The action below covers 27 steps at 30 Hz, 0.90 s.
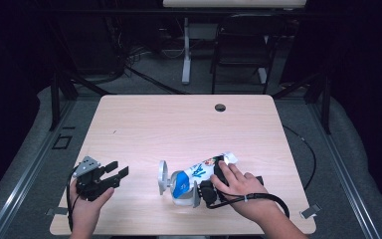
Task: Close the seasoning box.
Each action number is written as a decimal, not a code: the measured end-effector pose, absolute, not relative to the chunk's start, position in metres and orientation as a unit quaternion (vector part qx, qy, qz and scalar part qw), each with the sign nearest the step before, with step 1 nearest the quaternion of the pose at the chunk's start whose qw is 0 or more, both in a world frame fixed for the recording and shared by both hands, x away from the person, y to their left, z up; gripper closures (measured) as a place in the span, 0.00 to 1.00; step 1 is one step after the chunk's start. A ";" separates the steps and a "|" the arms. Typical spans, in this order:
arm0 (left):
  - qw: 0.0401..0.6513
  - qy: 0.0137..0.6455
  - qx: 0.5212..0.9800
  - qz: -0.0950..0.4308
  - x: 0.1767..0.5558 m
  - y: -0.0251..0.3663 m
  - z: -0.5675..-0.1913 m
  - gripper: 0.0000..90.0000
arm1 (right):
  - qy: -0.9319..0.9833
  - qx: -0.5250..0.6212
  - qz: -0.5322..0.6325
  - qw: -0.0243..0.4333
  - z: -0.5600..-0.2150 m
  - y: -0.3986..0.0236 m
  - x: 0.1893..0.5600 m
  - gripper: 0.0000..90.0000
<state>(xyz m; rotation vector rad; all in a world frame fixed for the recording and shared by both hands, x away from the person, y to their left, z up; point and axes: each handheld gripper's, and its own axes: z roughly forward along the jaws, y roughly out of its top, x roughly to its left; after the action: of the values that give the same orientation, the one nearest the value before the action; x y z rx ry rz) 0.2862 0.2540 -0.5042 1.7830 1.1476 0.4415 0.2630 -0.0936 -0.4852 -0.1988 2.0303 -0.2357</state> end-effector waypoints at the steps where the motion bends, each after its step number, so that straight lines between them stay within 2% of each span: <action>1: 0.469 0.468 0.727 0.180 0.286 0.254 -0.504 0.54 | 0.846 -0.083 -0.098 0.518 -0.485 -0.094 0.263 0.55; 27: 0.469 0.468 0.727 0.180 0.286 0.254 -0.505 0.54 | 0.842 -0.090 -0.105 0.522 -0.485 -0.093 0.262 0.55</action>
<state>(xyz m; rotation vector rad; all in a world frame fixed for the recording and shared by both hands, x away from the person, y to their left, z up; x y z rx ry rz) 0.2864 0.2542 -0.5047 1.7824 1.1465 0.4406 0.2624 -0.0926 -0.4848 -0.2145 2.0170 -0.2516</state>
